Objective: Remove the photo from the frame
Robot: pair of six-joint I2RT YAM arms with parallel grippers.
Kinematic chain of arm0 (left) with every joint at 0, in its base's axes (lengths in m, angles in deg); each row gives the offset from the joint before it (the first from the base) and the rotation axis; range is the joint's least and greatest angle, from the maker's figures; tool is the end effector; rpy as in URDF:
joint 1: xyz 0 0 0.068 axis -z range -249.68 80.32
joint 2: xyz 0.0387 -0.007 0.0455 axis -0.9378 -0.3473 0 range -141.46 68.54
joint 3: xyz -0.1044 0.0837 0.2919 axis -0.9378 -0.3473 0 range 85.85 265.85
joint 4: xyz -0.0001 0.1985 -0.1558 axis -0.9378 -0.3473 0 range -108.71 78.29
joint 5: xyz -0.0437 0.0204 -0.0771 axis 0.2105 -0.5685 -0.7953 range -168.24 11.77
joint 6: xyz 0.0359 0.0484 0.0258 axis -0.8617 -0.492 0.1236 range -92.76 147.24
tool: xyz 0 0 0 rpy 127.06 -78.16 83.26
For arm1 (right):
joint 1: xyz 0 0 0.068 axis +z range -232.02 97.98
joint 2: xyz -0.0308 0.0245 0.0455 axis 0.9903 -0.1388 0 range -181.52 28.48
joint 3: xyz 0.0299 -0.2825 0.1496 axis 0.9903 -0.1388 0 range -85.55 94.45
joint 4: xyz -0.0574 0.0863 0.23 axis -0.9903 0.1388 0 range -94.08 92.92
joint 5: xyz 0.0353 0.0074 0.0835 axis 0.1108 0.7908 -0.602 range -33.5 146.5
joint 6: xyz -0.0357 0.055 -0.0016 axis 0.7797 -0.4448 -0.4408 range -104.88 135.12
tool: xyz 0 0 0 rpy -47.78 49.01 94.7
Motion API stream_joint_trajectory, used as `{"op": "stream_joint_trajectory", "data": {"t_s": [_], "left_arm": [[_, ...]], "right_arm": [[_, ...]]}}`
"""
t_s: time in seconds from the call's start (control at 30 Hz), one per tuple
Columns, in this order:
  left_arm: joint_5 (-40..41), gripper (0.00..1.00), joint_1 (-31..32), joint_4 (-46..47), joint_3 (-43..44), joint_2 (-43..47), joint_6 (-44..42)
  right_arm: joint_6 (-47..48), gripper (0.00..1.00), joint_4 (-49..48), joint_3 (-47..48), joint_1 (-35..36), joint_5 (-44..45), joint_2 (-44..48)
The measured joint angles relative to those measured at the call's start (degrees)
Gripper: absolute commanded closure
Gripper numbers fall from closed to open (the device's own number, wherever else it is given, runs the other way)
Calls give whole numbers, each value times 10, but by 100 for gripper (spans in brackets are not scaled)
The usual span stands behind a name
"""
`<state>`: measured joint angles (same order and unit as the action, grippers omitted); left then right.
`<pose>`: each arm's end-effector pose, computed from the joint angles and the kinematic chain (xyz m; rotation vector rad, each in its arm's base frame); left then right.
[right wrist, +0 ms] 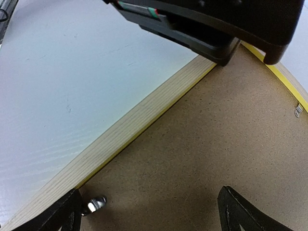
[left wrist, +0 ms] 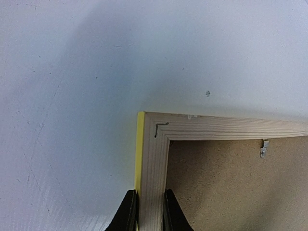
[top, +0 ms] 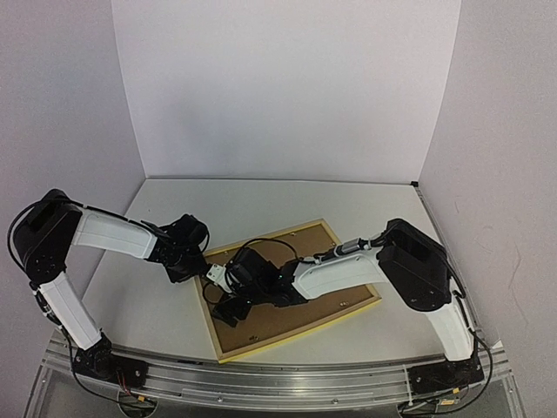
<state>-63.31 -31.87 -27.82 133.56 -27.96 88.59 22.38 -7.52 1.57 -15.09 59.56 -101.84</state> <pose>0.2516 -0.1785 0.1756 -0.6173 2.5824 -0.2244 0.2111 0.4883 0.1550 -1.3708 1.8609 0.4854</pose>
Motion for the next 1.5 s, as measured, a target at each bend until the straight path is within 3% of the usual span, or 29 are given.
{"op": "stream_joint_trajectory", "data": {"t_s": [0.5, 0.77, 0.87, 0.97, 1.1, 1.2, 1.33, 1.5], "left_arm": [[4, 100, -2, 6, -13, 10, 8], [4, 93, 0, 4, -13, 11, 32], [3, 77, 0, 2, -12, 11, 34], [-2, 33, 0, -2, -12, 13, 43], [-13, 3, 2, -32, -11, 34, 39], [-16, 0, 4, -58, 3, 67, 3], [-40, 0, 4, -58, 75, 78, -107], [-95, 1, 2, -32, 228, -14, -269]], "right_arm": [[-66, 2, -30, 30, 3, 87, -28], [-131, 2, 15, -66, -6, 156, 98], [-183, 2, 16, -132, -27, 170, 201], [-243, 2, 27, -210, -64, 171, 312], [-328, 2, 88, -284, -136, 152, 422], [-383, 2, 159, -327, -171, 141, 472], [-446, 2, 250, -371, -184, 101, 521], [-509, 6, 302, -412, -210, 5, 540]]}}
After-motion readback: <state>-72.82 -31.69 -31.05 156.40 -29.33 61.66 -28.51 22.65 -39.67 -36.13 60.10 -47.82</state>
